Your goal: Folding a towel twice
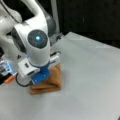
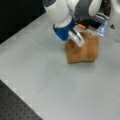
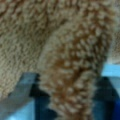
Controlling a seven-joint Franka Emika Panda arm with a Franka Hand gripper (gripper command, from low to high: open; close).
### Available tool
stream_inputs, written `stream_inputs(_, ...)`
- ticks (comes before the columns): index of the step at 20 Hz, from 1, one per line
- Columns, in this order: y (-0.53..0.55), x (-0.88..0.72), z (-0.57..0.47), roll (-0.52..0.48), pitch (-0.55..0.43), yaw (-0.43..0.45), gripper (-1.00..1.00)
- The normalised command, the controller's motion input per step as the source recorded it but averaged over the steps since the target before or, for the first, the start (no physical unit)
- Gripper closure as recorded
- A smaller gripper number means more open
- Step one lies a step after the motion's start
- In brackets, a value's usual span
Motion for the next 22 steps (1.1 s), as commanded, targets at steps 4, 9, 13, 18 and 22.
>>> stream_inputs(4,-0.32,-0.28,-0.22,-0.020,-0.296,0.201,1.00)
stream_inputs(9,-0.24,-0.27,-0.16,-0.065,-0.226,0.164,1.00)
stream_inputs(13,-0.17,-0.27,-0.14,-0.102,-0.168,0.145,1.00)
stream_inputs(18,-0.07,-0.27,-0.23,-0.131,-0.165,0.113,1.00)
stream_inputs(22,0.00,-0.28,-0.31,-0.138,-0.161,0.109,1.00)
